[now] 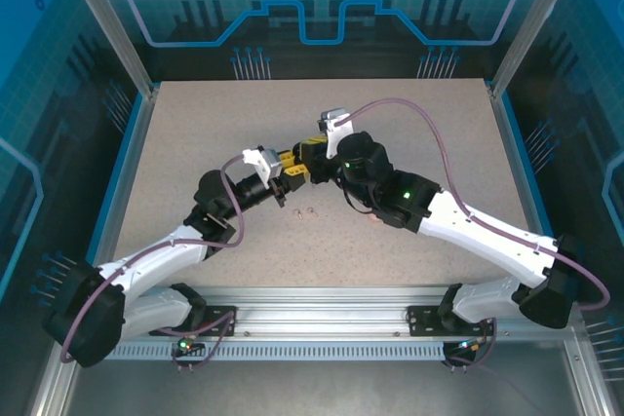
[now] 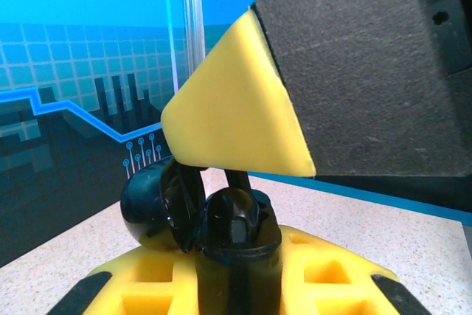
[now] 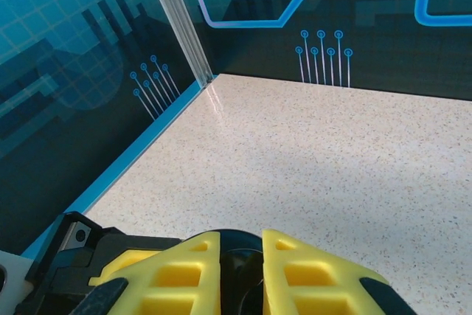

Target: Insert wireless bluetooth earbuds into charging case

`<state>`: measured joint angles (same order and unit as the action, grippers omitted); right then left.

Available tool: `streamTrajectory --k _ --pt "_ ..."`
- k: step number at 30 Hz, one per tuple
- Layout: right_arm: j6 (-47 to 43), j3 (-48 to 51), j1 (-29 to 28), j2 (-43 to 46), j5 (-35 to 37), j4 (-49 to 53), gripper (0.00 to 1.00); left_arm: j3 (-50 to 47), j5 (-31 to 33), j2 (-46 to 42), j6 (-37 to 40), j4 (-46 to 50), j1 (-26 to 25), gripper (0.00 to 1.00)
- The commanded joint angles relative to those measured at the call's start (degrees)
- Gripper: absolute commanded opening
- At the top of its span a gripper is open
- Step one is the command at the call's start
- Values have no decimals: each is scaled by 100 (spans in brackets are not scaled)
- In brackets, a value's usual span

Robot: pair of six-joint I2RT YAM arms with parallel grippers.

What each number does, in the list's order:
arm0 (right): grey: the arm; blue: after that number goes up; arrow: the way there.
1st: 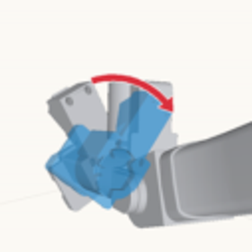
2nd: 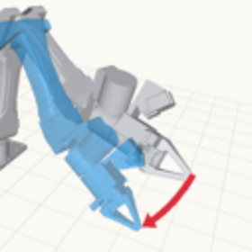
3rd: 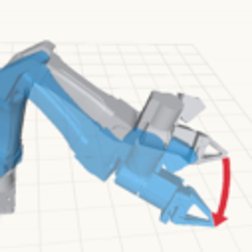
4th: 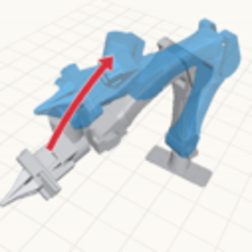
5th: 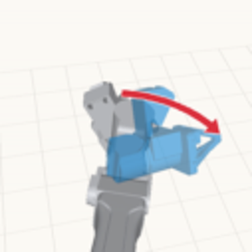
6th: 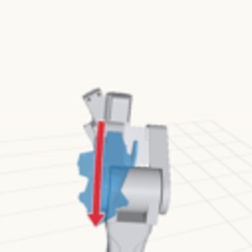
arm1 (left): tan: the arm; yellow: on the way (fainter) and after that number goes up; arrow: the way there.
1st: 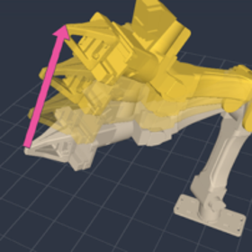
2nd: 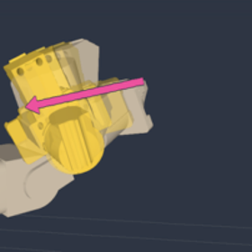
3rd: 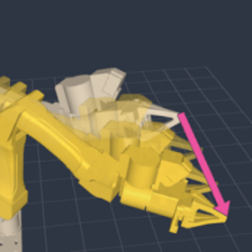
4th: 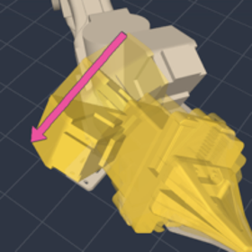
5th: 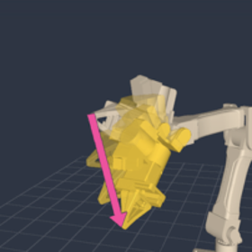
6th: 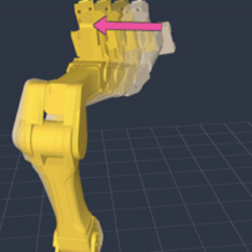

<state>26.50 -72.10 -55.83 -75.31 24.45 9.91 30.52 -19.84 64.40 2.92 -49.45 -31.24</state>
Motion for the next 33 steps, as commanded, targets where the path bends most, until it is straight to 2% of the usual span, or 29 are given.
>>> streamTrajectory --k 1,4,11,22,25,33 --pt "36 35 -235 -271 -349 741 18 262 6 -219 33 -780 -41 0" --pt "128 -32 -226 -265 -187 779 23 253 6 -226 20 -779 -48 0" --pt "510 -275 -91 -234 -2 787 41 184 -51 -217 -38 -790 -47 0" --pt "611 -806 140 -70 -477 637 72 43 -38 -68 -107 -934 -46 0" --pt "605 -972 172 -4 -563 718 75 9 -38 -3 -134 -993 -44 0" --pt "626 -1020 260 215 -526 798 76 -24 -62 46 -169 -1067 -48 0"
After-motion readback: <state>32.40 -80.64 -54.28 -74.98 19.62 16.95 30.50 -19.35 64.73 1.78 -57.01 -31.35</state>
